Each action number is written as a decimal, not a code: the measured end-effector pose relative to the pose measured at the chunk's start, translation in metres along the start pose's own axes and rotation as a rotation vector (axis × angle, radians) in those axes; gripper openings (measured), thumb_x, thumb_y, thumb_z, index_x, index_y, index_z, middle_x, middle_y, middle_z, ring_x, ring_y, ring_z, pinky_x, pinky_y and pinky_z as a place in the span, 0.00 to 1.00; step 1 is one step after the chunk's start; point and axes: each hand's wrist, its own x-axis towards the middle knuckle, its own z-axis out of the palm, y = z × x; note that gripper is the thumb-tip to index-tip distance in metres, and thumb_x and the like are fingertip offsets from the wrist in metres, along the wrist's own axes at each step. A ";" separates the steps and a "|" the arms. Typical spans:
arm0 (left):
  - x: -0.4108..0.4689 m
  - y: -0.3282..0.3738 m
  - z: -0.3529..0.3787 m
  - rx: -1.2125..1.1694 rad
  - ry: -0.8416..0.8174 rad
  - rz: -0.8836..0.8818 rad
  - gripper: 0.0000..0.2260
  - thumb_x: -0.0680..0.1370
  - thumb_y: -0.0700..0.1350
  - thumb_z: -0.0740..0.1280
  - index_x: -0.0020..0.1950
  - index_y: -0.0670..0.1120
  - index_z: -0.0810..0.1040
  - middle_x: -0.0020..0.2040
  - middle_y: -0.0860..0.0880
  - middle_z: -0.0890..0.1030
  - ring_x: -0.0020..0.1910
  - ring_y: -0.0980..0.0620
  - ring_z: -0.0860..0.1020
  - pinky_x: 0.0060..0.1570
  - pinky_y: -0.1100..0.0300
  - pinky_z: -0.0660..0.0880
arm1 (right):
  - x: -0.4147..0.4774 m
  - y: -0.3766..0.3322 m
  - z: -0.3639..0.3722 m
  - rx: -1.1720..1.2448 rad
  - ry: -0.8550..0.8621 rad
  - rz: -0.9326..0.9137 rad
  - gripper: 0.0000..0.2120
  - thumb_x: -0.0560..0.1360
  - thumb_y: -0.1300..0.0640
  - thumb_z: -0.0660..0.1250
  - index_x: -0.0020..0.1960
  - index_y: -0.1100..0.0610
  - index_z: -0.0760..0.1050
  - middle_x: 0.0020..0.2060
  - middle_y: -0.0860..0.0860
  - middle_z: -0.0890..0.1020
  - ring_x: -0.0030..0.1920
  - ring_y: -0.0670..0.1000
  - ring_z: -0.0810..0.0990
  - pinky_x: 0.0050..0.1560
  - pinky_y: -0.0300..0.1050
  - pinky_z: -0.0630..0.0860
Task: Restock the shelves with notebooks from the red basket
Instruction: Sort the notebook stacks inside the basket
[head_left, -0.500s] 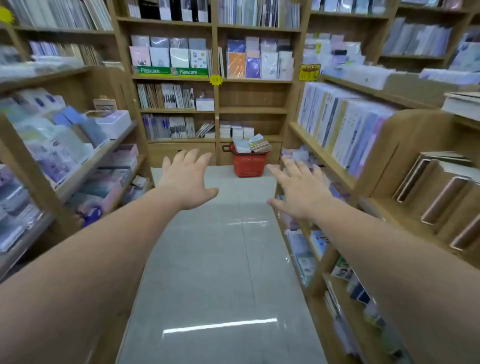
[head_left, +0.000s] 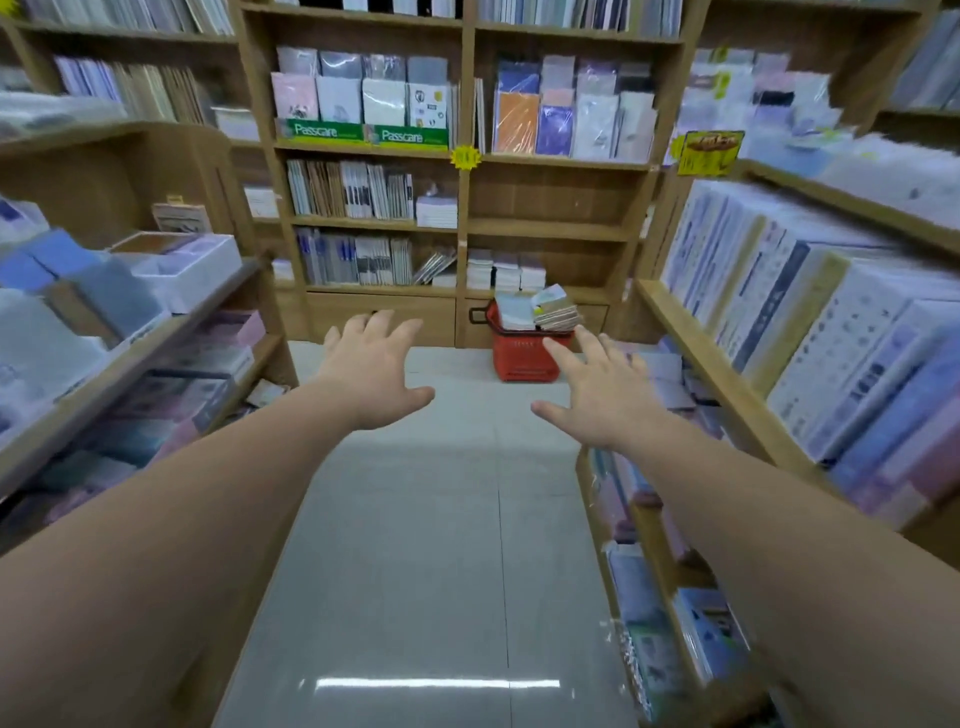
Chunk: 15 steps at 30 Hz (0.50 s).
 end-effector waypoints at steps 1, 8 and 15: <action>0.024 -0.004 0.010 0.005 -0.011 -0.002 0.41 0.73 0.69 0.65 0.81 0.56 0.54 0.81 0.45 0.57 0.79 0.39 0.56 0.76 0.37 0.57 | 0.025 0.002 0.008 -0.014 -0.010 0.007 0.42 0.74 0.26 0.57 0.82 0.41 0.46 0.83 0.54 0.50 0.82 0.61 0.51 0.77 0.67 0.54; 0.229 -0.053 0.079 -0.037 -0.064 0.035 0.41 0.73 0.68 0.65 0.81 0.56 0.55 0.80 0.45 0.59 0.77 0.39 0.58 0.75 0.38 0.58 | 0.217 0.011 0.059 -0.004 -0.079 0.097 0.42 0.75 0.26 0.56 0.82 0.41 0.46 0.83 0.54 0.49 0.82 0.60 0.50 0.78 0.66 0.53; 0.414 -0.080 0.115 -0.063 -0.169 0.104 0.40 0.73 0.68 0.65 0.81 0.55 0.55 0.79 0.45 0.61 0.76 0.39 0.61 0.72 0.41 0.62 | 0.371 0.029 0.082 0.052 -0.118 0.238 0.42 0.75 0.27 0.57 0.82 0.42 0.47 0.83 0.55 0.51 0.81 0.61 0.53 0.77 0.66 0.54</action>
